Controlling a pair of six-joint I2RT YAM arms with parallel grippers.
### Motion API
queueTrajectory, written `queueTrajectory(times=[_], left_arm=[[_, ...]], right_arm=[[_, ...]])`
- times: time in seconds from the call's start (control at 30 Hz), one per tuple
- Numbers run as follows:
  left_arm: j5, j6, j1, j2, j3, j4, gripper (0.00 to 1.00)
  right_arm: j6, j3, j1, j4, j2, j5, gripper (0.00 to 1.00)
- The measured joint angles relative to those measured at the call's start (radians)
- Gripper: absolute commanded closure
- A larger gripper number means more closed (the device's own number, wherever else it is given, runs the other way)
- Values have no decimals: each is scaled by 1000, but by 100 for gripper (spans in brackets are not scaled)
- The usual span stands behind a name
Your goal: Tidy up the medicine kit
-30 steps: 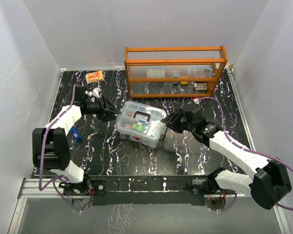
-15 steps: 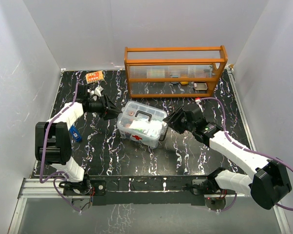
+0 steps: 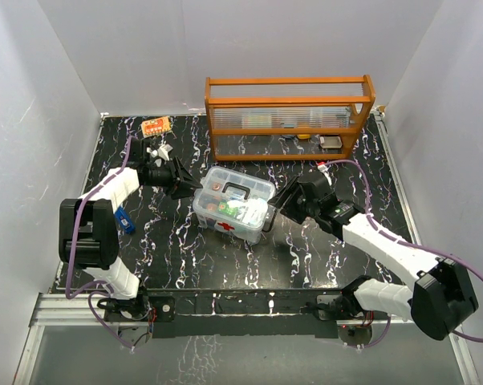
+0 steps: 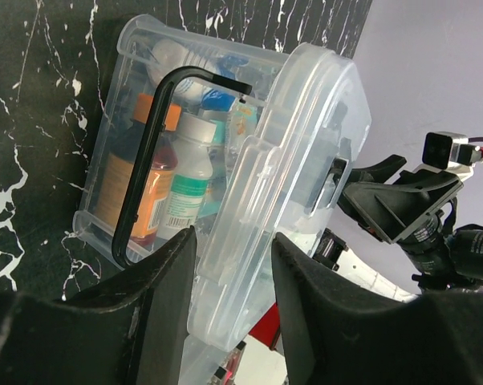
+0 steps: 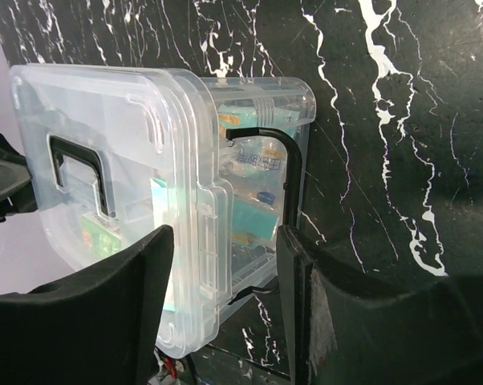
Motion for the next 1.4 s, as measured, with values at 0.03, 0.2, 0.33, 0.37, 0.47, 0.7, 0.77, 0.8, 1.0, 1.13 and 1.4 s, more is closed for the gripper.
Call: queueTrajectory(times=[0.03,0.2,0.33,0.37,0.47,0.7,0.77,0.8,1.0,1.13,1.4], left_arm=[[-4,4,0,0,0,-6,58],[-5,19,-4,0,-4,-15,55],[-1,25,-4,0,-10,-18,55],[0,26,-4,0,-10,-19,55],[2,31,-4,0,-10,-21,56],[31,24,-4,-8,-33,-7,61],[32,24,-1,-18,-48,-3,62],[29,24,3,-27,-56,-3,63],[-31,22,18,-88,-92,-13,64],[-117,22,19,-144,-105,-41,62],[-201,49,10,-159,-76,-114,43]], right_arm=[[-13,0,0,0,8,-5,48],[-53,21,-1,6,43,-36,51],[-64,21,-1,23,50,-49,57],[-64,21,-1,26,51,-50,58],[-66,21,-1,38,56,-53,62],[-109,30,-8,98,100,-91,72],[-132,44,-14,123,129,-113,74],[-148,51,-19,135,143,-126,74],[-267,111,-37,180,231,-188,75],[-343,177,-42,187,302,-216,75],[-421,266,-42,174,375,-206,60]])
